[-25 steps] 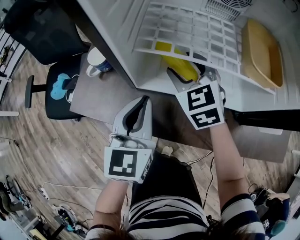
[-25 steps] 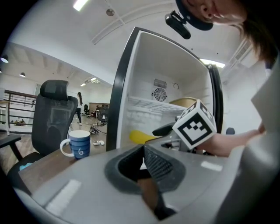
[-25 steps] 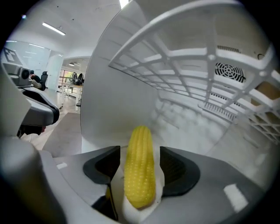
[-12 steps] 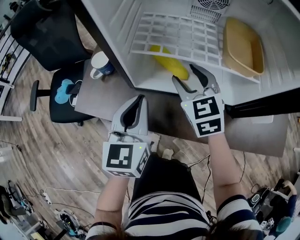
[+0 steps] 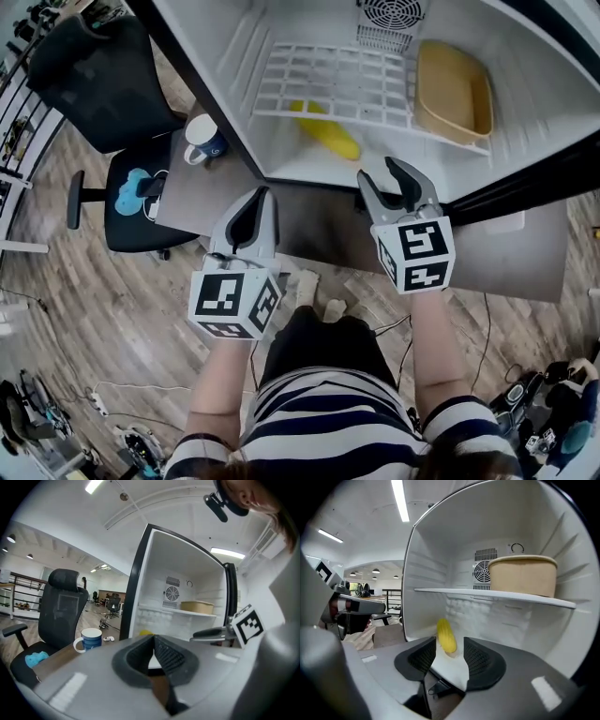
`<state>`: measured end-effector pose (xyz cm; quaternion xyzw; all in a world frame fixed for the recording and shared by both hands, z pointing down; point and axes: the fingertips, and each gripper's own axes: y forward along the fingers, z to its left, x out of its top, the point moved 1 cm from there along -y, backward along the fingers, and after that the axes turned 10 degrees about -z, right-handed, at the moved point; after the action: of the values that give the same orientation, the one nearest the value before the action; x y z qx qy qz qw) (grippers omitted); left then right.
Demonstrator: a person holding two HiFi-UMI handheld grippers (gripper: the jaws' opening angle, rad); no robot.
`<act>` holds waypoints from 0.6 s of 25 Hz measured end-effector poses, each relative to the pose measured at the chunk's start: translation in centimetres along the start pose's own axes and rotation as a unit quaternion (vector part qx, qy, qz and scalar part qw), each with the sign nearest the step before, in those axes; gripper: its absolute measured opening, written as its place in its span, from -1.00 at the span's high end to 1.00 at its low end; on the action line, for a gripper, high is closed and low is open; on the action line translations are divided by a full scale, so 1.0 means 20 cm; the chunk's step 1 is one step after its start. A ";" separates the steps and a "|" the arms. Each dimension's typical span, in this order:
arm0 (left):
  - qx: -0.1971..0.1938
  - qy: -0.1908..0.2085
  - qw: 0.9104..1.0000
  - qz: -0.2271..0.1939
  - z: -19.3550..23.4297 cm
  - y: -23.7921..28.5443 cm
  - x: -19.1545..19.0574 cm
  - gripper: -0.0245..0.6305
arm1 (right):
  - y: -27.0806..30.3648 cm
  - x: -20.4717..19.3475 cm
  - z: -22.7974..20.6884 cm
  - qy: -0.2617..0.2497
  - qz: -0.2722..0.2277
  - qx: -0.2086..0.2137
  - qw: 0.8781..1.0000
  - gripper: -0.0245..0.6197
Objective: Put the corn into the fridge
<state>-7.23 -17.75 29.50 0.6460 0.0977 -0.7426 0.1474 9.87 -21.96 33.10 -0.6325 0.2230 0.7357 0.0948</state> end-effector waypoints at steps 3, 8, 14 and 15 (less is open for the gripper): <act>-0.002 0.004 1.000 -0.002 0.01 -0.01 0.04 0.93 | -0.08 0.01 -0.01 0.015 -0.008 -0.016 1.000 0.42; -0.002 0.016 1.000 0.000 0.03 -0.05 0.09 0.93 | -0.20 0.02 -0.02 0.030 -0.010 -0.031 0.999 0.52; -0.001 0.028 1.000 0.002 0.02 -0.07 0.13 0.93 | -0.32 0.03 -0.06 0.038 0.002 -0.044 0.998 0.58; 0.000 0.030 1.000 0.002 0.02 -0.07 0.13 0.93 | -0.34 0.03 -0.06 0.040 0.002 -0.045 0.998 0.59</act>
<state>-8.44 -16.74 26.91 0.6679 0.1011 -0.7227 0.1460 13.69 -16.65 31.02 -0.6645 0.1947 0.7193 0.0555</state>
